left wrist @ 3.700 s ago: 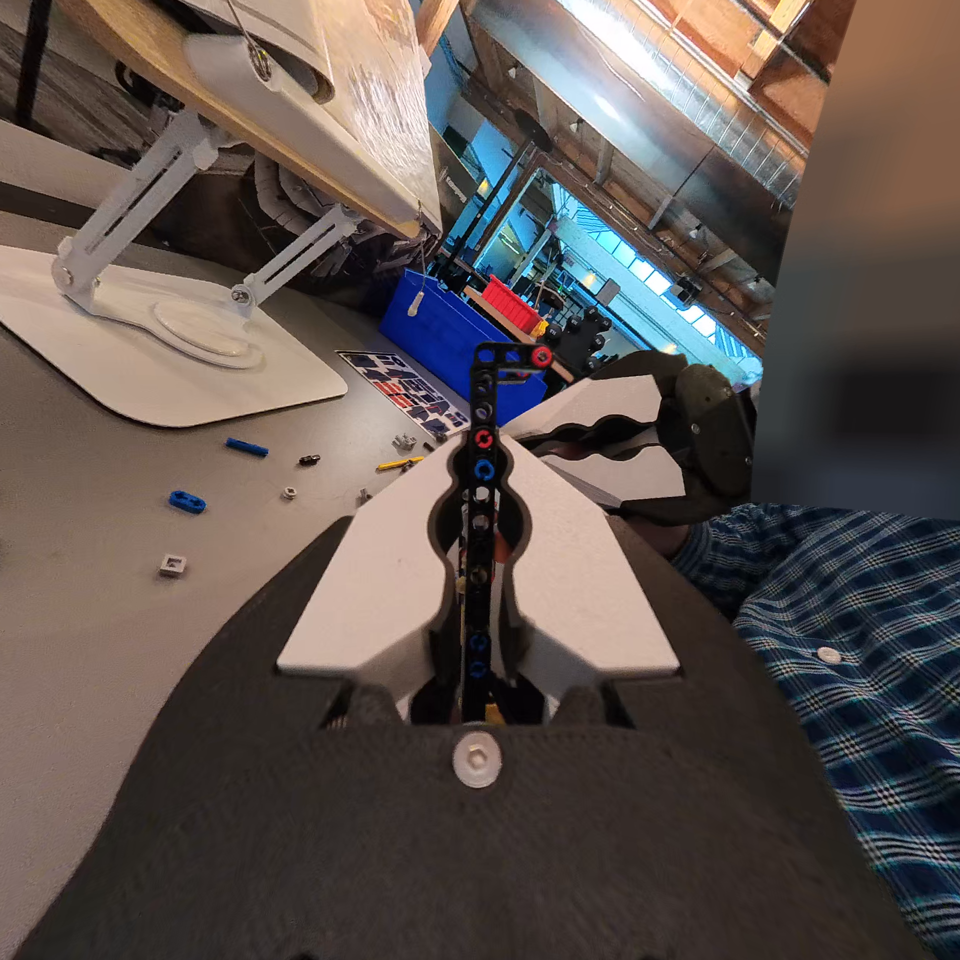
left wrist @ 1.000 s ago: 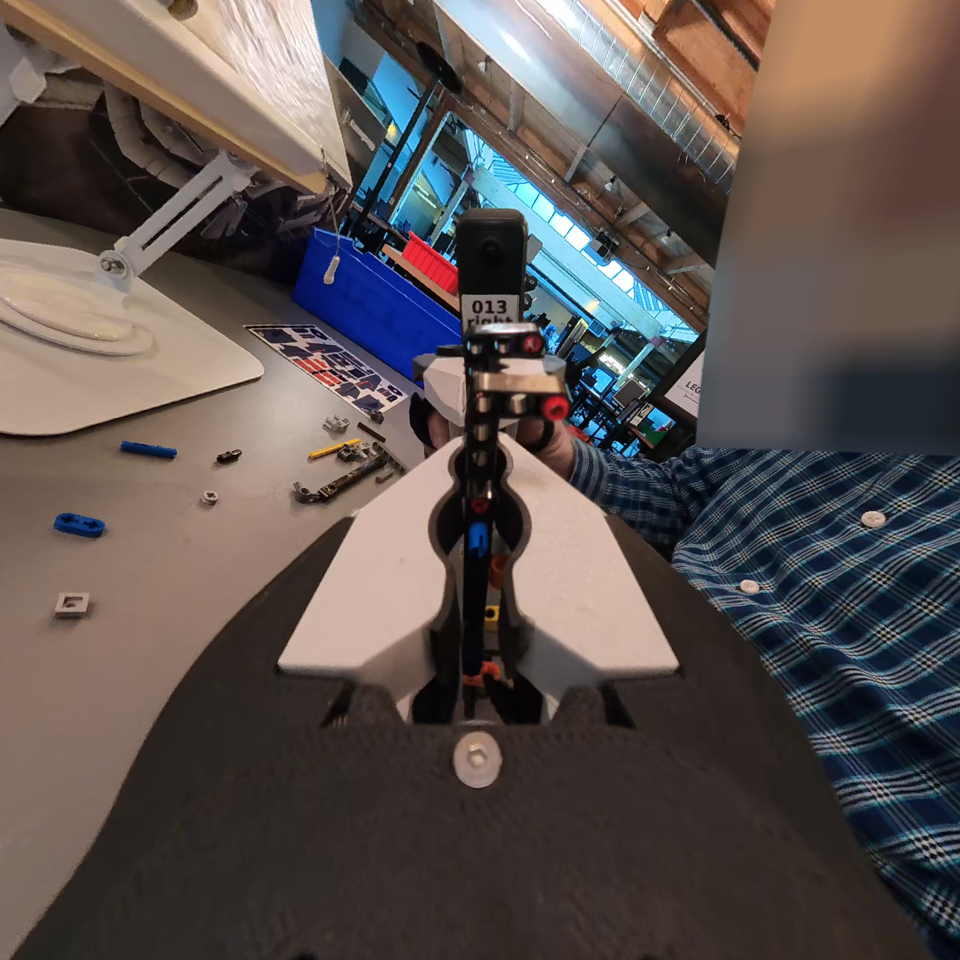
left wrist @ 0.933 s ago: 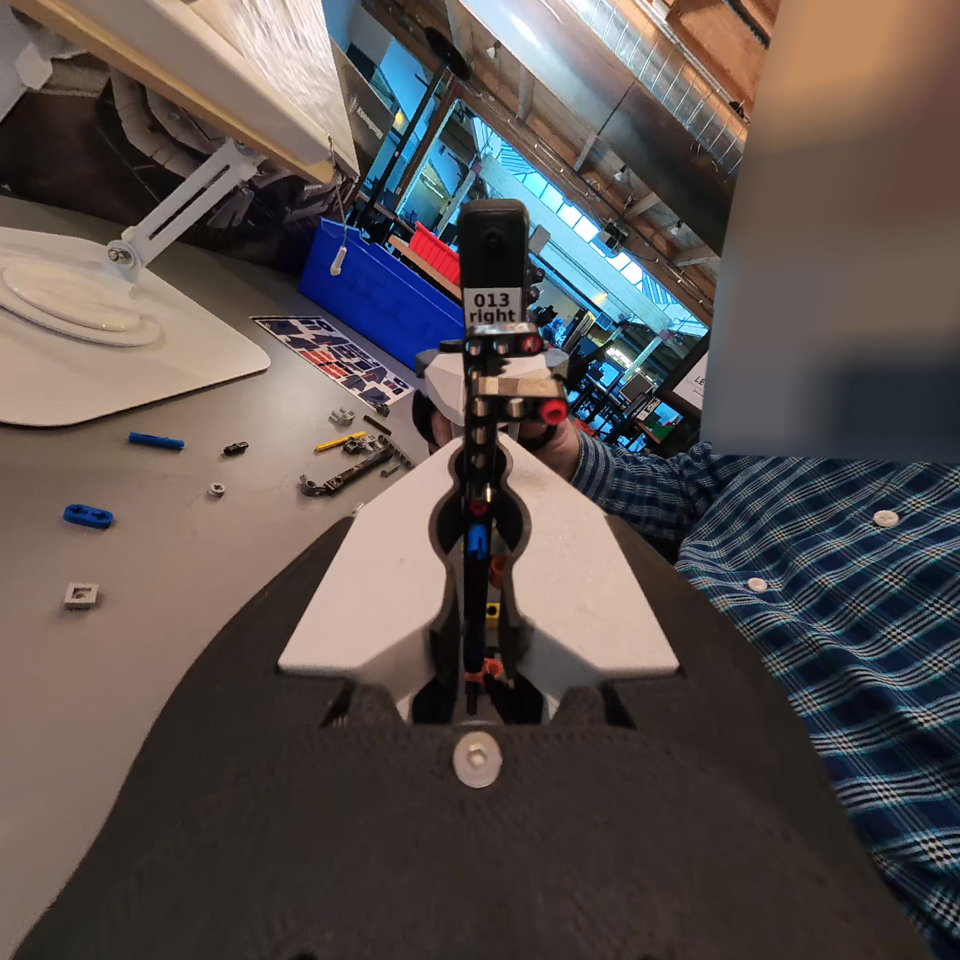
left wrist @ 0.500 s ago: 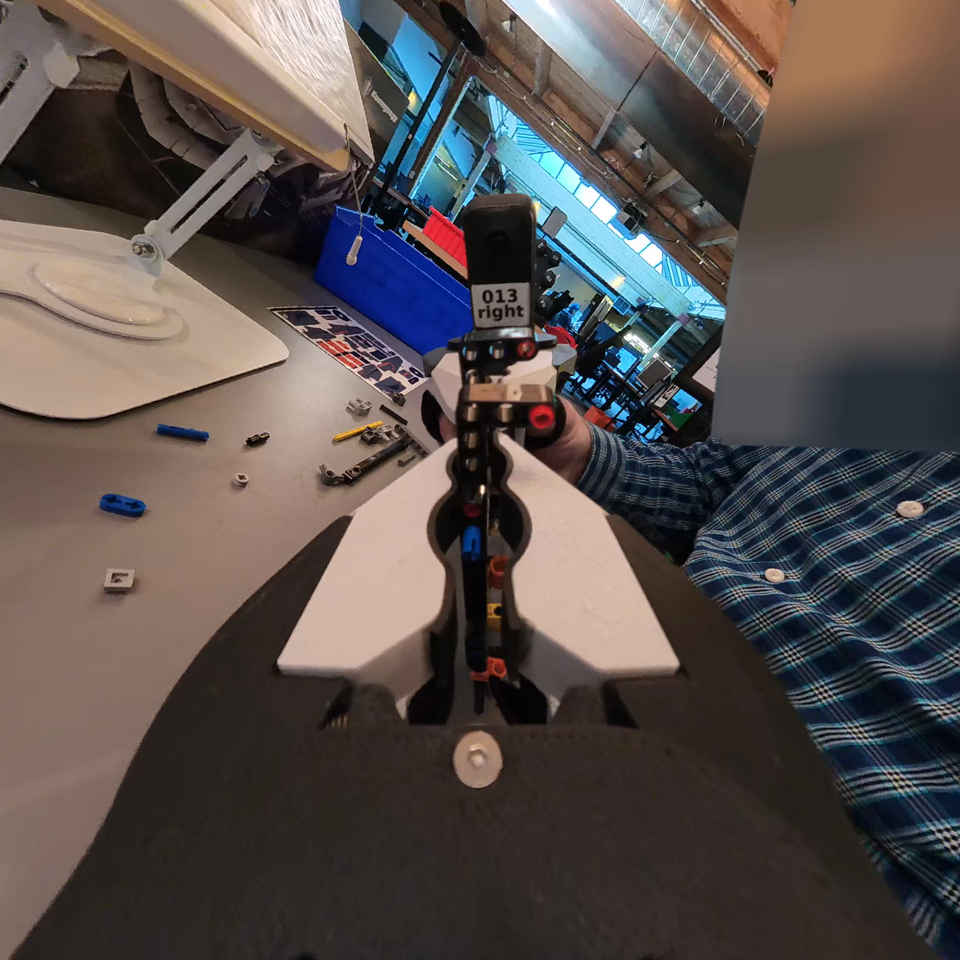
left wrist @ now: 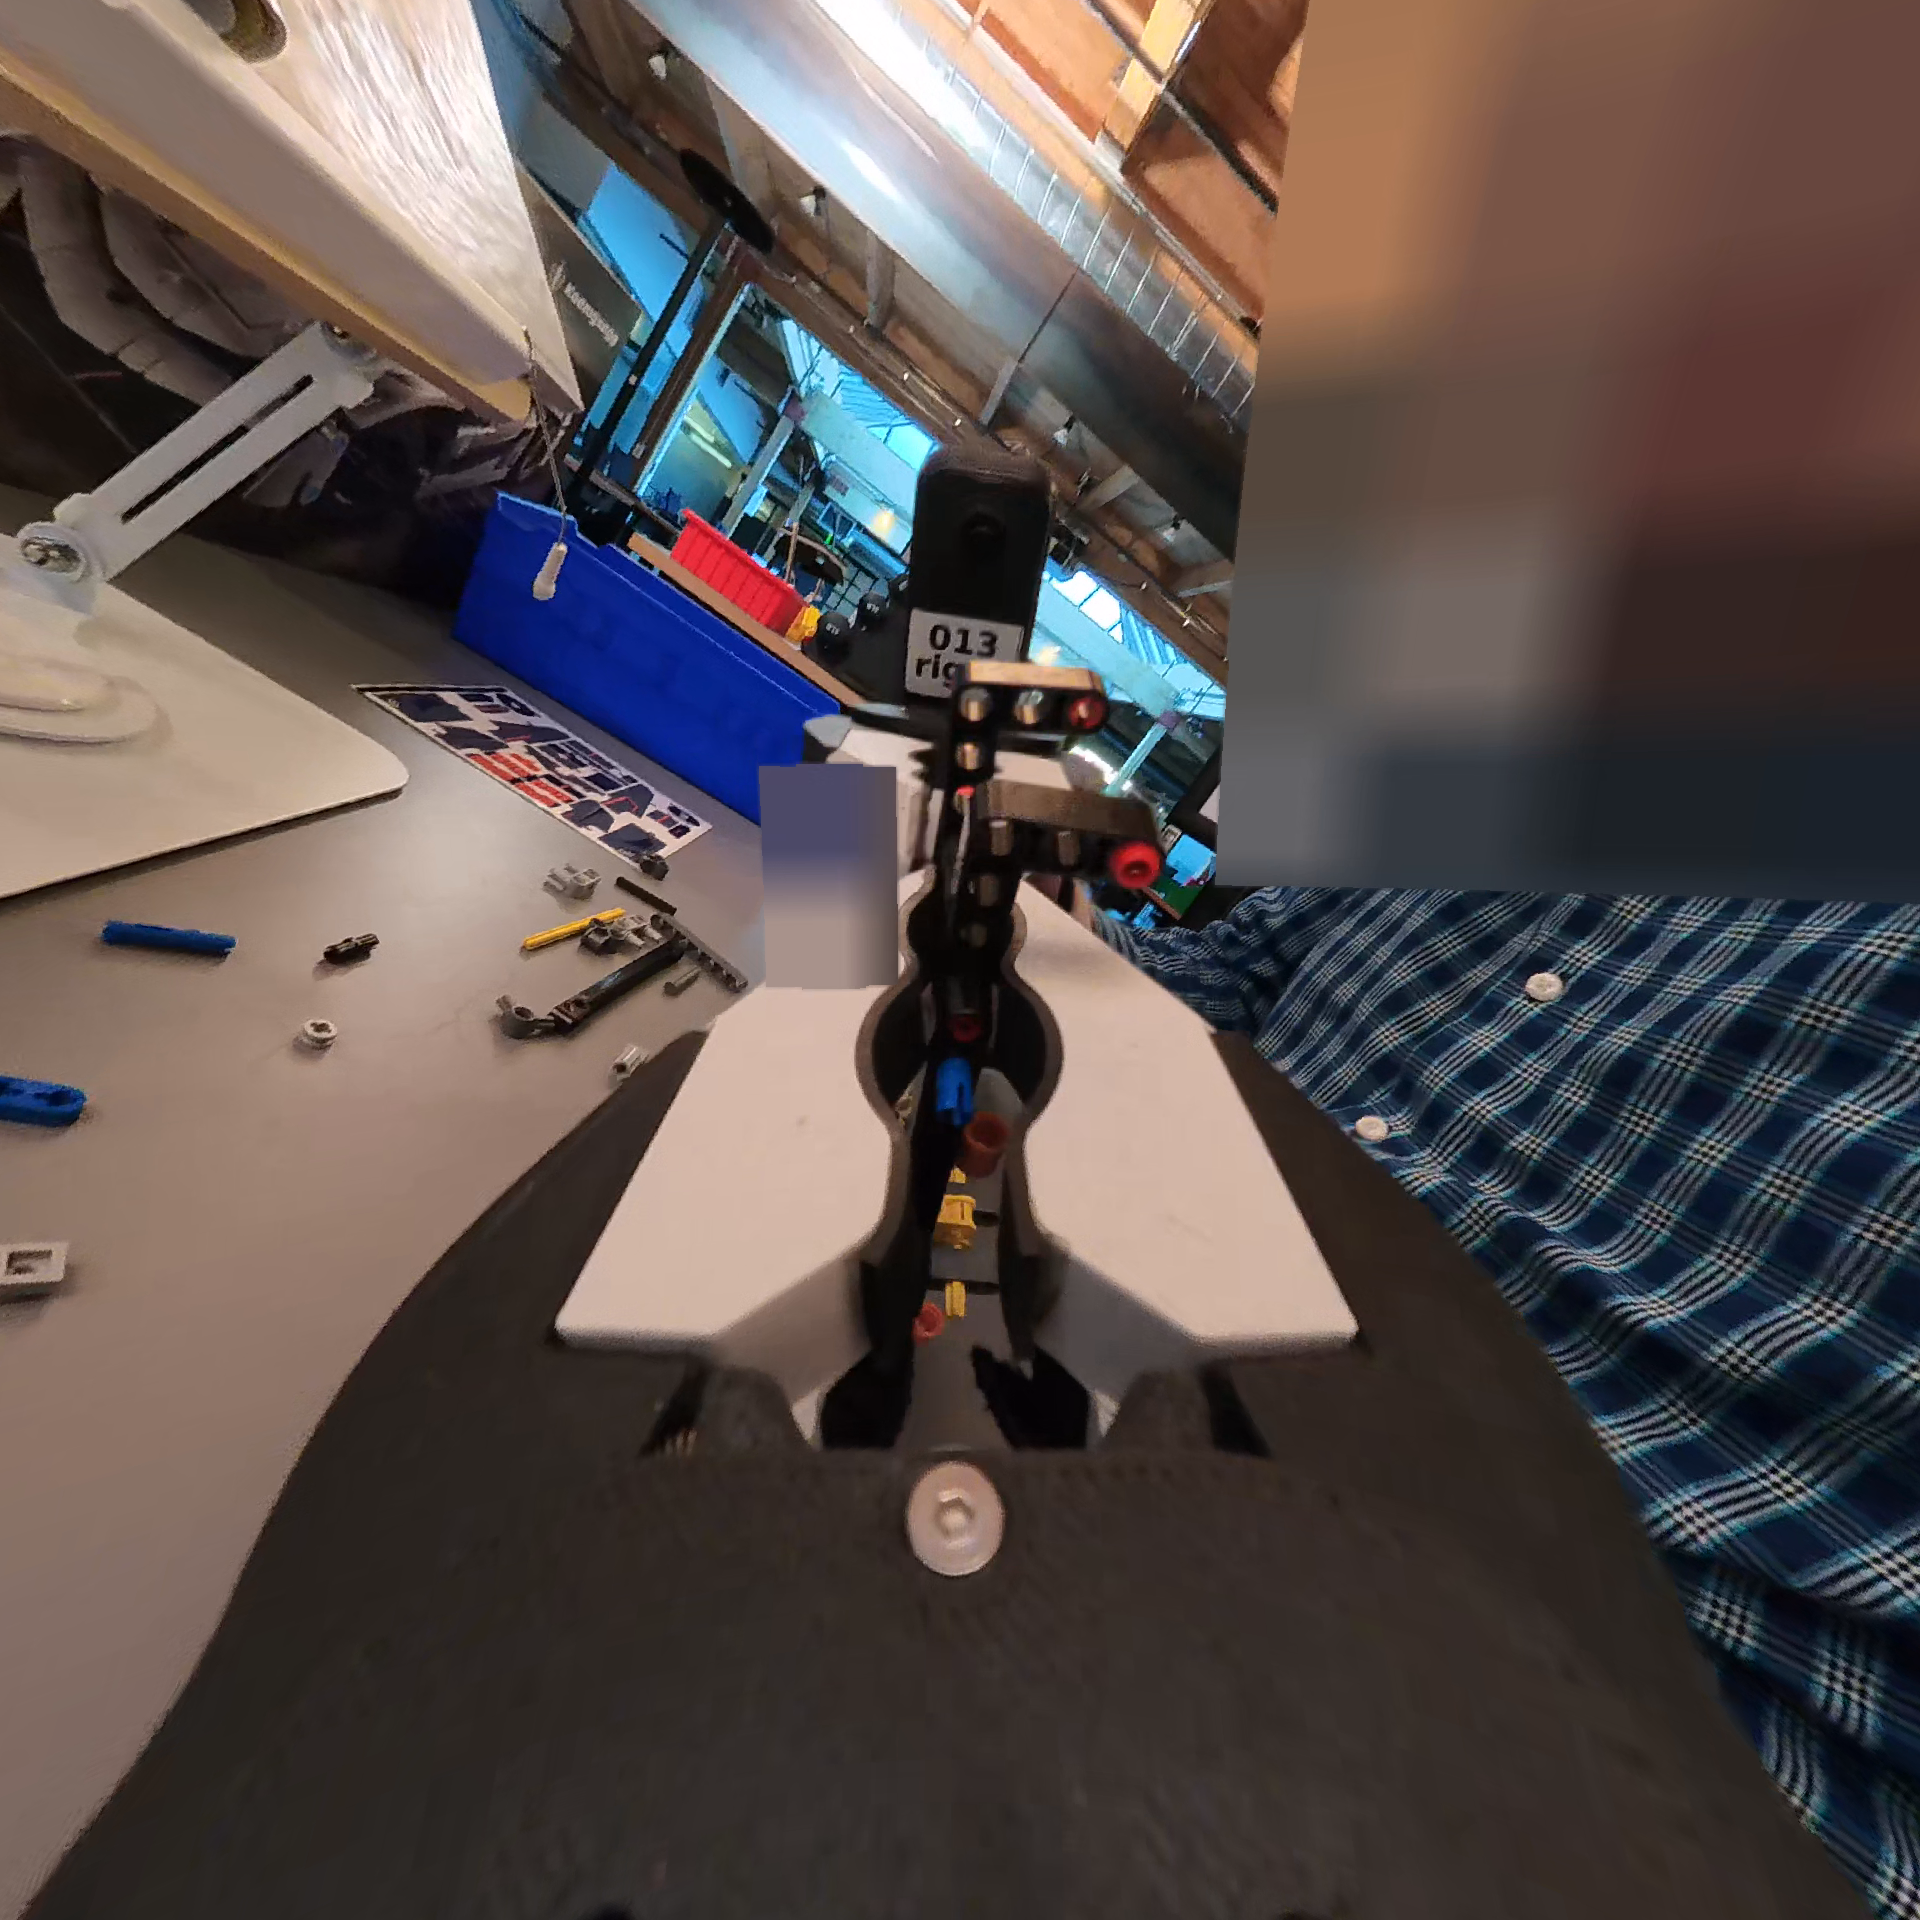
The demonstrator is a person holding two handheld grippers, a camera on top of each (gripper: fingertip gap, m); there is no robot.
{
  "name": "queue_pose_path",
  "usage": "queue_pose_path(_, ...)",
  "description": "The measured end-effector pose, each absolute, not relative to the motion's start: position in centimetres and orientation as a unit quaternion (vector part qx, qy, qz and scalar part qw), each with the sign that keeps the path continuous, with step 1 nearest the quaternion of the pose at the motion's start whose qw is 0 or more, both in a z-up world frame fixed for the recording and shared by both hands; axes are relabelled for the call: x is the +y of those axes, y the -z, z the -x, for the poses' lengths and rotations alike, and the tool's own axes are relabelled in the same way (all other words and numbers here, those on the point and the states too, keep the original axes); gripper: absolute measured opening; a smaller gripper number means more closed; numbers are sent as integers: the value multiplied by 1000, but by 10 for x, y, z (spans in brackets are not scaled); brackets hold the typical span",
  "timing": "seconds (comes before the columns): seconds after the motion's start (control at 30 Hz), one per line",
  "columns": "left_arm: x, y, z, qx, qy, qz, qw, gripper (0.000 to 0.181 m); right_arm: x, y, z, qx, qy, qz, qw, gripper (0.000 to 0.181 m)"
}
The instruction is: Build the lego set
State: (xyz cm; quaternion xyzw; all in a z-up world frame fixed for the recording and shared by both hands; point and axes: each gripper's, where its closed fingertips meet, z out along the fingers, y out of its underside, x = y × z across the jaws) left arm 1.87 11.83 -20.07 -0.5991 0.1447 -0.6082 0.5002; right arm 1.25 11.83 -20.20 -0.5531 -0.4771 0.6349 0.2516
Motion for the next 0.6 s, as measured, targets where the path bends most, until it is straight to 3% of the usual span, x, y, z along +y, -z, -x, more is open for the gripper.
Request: queue_pose_path(0.6,115,216,-23,204,555,649,479,4,117,210,-17,-462,-664,552,201,4)
